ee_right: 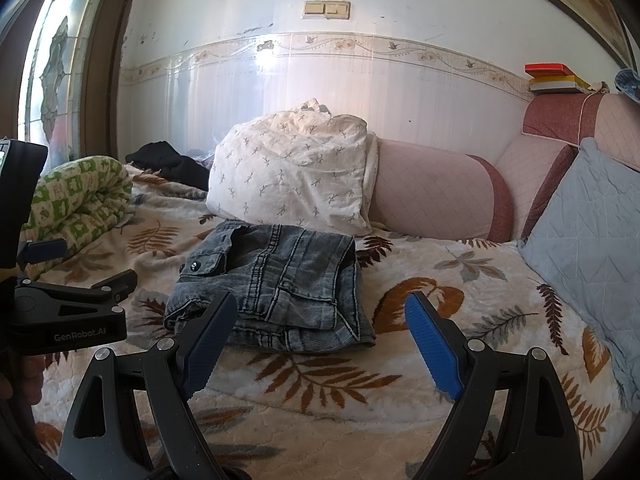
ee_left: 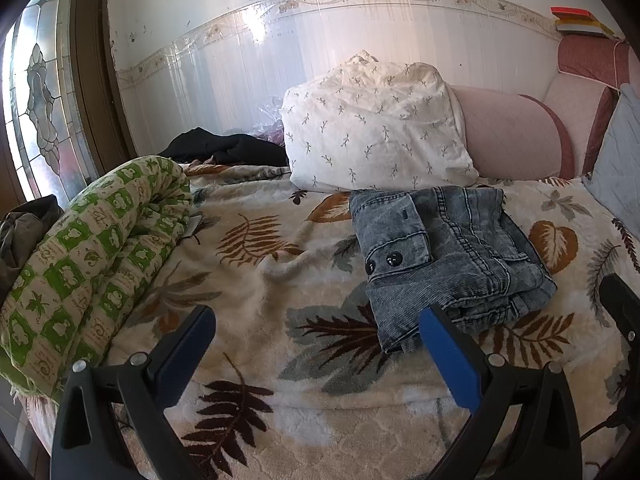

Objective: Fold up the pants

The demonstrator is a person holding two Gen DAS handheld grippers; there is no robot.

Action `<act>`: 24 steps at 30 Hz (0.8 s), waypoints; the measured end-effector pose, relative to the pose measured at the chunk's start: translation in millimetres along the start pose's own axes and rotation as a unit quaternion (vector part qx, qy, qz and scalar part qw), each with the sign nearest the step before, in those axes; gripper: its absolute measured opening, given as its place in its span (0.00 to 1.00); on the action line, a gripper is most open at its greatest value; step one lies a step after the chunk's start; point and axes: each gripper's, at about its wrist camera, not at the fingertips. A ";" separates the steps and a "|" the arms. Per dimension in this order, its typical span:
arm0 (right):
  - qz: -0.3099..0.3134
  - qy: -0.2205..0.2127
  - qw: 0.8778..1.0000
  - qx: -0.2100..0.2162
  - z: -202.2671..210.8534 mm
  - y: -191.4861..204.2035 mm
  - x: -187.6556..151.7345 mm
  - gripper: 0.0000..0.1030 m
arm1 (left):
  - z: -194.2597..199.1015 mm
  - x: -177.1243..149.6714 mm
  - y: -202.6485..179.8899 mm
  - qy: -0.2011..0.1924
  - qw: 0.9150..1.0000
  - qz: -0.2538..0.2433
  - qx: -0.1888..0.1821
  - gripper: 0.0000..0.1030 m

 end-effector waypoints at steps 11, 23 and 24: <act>0.003 0.004 1.000 0.003 -3.3 -0.7 -2.4 0.84 | -1.1 -0.7 0.6 0.001 1.000 0.000 0.001 1.00; 0.015 0.003 1.000 0.009 -2.7 1.7 -0.8 0.84 | 9.0 -2.1 4.6 -0.006 1.000 0.002 -0.005 1.00; 0.016 0.004 1.000 0.010 -2.3 2.2 -0.6 0.84 | 10.6 -2.4 6.0 -0.007 1.000 0.002 -0.003 1.00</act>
Point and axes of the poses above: each gripper's, at about its wrist camera, not at the fingertips, and z roughly against the way its jaws point, y to its left, x to its top, and after that the axes turned 1 degree about -y, right-handed
